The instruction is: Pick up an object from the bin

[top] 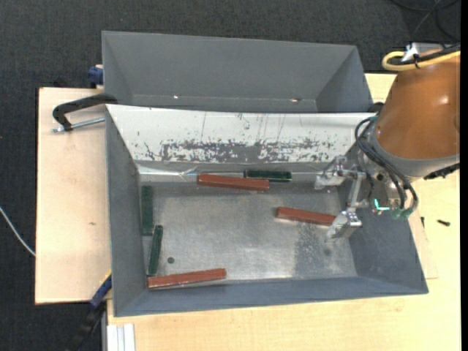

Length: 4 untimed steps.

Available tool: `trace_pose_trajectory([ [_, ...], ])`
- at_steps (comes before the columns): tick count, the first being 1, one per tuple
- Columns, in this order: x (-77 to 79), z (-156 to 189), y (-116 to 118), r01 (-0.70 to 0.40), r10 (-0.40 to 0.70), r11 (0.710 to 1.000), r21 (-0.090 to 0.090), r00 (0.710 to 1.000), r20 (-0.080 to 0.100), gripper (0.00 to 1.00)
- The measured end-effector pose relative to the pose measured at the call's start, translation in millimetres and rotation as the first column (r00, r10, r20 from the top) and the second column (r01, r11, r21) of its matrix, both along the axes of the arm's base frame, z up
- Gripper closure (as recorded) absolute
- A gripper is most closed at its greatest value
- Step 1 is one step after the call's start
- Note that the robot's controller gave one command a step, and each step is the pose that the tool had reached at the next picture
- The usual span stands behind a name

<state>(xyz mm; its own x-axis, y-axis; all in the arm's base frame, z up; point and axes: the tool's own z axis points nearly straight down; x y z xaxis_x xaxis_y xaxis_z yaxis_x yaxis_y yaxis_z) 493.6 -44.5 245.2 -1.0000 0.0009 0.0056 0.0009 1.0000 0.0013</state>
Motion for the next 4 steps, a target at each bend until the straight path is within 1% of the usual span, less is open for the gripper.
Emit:
trace_pose_trajectory([
  [1,0.6,3,0,-0.001,0.001,1.000,-0.001,1.000,0.005,0.00],
  [2,13.5,-50,1,-0.010,0.010,1.000,-0.001,1.000,0.013,0.00],
  [3,25.0,-119,-19,0.027,-0.027,1.000,0.000,1.000,0.011,0.00],
  [4,41.3,-169,-9,0.299,-0.299,0.954,0.000,0.954,-0.004,1.00],
])
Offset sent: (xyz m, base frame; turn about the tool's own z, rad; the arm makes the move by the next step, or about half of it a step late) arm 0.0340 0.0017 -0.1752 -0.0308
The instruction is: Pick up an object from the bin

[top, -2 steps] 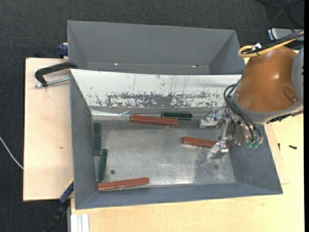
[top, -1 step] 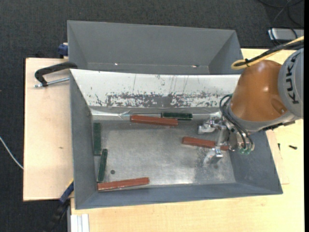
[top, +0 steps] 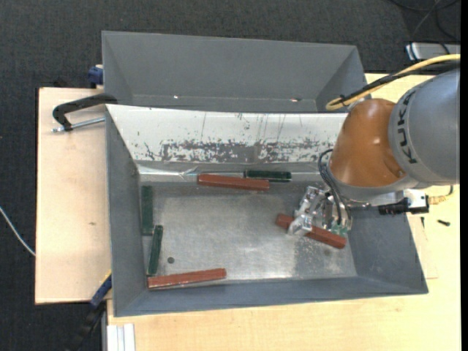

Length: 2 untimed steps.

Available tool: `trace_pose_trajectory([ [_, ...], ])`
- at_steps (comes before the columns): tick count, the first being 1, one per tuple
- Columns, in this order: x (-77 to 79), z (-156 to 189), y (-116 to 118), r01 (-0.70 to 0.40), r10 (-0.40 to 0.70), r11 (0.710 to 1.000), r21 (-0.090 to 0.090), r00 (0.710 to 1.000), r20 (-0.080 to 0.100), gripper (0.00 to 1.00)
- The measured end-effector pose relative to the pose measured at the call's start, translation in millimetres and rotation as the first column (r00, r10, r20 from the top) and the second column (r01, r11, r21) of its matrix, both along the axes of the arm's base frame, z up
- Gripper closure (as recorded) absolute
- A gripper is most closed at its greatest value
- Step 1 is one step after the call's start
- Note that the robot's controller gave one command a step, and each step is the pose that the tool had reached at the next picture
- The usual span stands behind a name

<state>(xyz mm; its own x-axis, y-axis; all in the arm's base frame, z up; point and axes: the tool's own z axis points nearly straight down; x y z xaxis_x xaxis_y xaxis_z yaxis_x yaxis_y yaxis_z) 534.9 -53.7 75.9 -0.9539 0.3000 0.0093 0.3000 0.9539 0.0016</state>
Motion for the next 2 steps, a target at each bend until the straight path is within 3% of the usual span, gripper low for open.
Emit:
trace_pose_trajectory([
  [1,0.1,0,0,0.000,0.000,1.000,0.000,1.000,0.000,1.00],
  [2,5.2,208,16,0.039,-0.039,0.999,-0.004,0.999,0.014,1.00],
])
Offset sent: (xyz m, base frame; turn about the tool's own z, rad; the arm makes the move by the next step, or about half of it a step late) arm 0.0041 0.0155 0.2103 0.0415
